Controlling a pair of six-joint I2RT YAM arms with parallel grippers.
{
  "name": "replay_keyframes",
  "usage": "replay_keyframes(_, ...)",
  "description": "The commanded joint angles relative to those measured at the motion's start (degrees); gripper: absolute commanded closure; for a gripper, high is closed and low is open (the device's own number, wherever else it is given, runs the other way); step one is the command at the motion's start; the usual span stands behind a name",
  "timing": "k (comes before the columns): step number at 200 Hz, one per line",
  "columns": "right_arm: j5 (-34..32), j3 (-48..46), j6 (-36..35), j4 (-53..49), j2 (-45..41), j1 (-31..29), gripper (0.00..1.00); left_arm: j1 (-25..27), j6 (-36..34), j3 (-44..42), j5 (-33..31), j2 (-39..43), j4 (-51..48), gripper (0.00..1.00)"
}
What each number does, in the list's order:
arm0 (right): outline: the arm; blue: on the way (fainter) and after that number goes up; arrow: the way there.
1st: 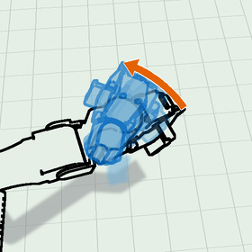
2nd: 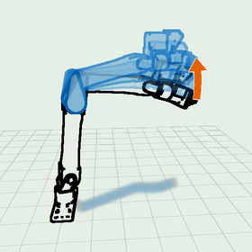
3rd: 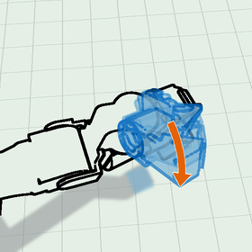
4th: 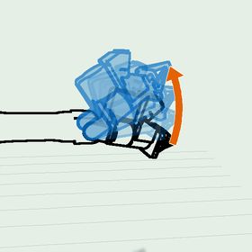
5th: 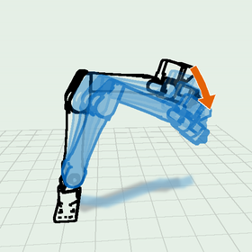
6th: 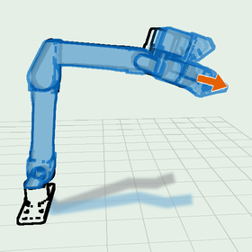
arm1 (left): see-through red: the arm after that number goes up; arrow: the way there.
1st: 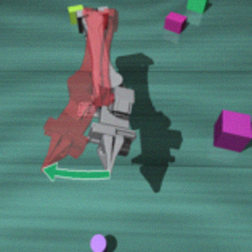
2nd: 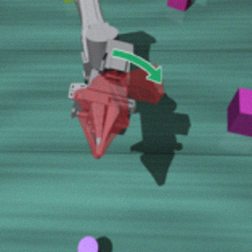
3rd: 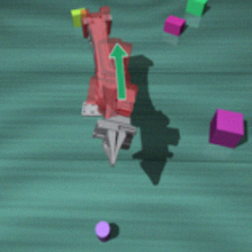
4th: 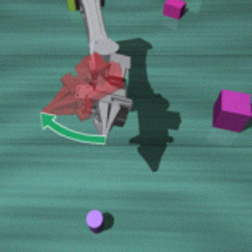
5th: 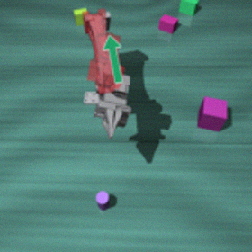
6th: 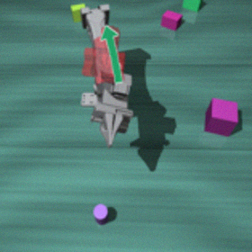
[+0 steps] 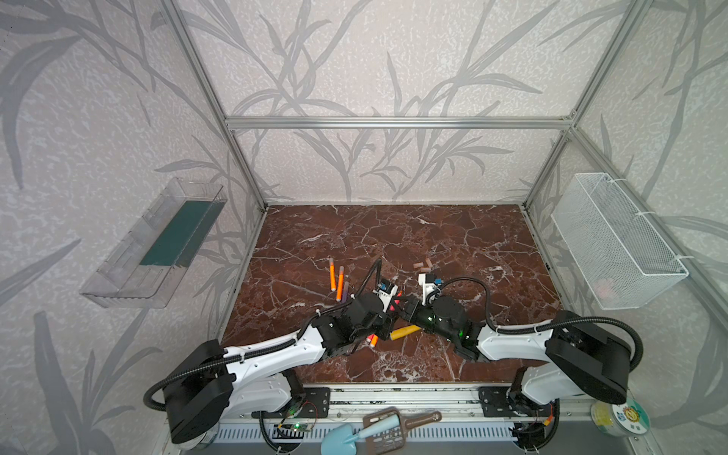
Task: Insert the pens into the pen caps
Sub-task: 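Lift the pink marker upright with the left gripper while the right gripper approaches it, then move the right gripper away to the pink caps while the left holds the marker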
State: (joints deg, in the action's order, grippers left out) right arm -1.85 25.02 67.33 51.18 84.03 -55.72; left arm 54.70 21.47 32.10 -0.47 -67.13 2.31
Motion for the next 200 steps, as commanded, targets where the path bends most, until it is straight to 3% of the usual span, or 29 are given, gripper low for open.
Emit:
replay_keyframes(1, 0.93, -0.49, 0.79, 4.31, 0.98, -0.51, 1.00, 0.23, -0.73, -0.63, -1.22, -0.40, 2.11, 0.69)
replay_keyframes(32, 1.05, -0.32, 1.04, 4.55, 1.49, -0.65, 1.00, 0.24, -0.76, -0.81, -1.94, -0.63, 2.23, 0.71)
replay_keyframes(107, 1.67, 0.02, 1.15, 5.00, 2.13, -0.78, 0.99, 0.23, -0.87, -3.36, -4.28, -0.83, 6.49, 0.97)
replay_keyframes(118, 1.85, 0.45, 0.86, 4.97, 2.51, -0.79, 0.89, 0.22, -0.99, -3.23, -4.44, -0.77, 6.48, 1.00)
replay_keyframes(131, 1.85, 0.78, 0.34, 4.79, 2.72, -0.79, 0.64, 0.23, -1.00, -3.14, -5.24, -0.78, 6.04, 1.00)
replay_keyframes(143, 0.82, 0.87, -0.67, 3.69, 1.80, -0.68, 0.47, 0.15, -0.67, -2.93, -7.23, -0.59, 4.91, 1.00)
replay_keyframes(175, -7.39, 0.89, -5.20, -9.13, -5.80, -0.43, 0.32, -1.17, 2.24, -2.70, -15.43, 2.34, -2.06, 1.00)
replay_keyframes(200, -11.81, 2.29, -7.79, -25.60, -13.34, 2.92, 0.33, -4.21, 4.56, -4.03, -16.63, 7.47, -6.34, 1.00)
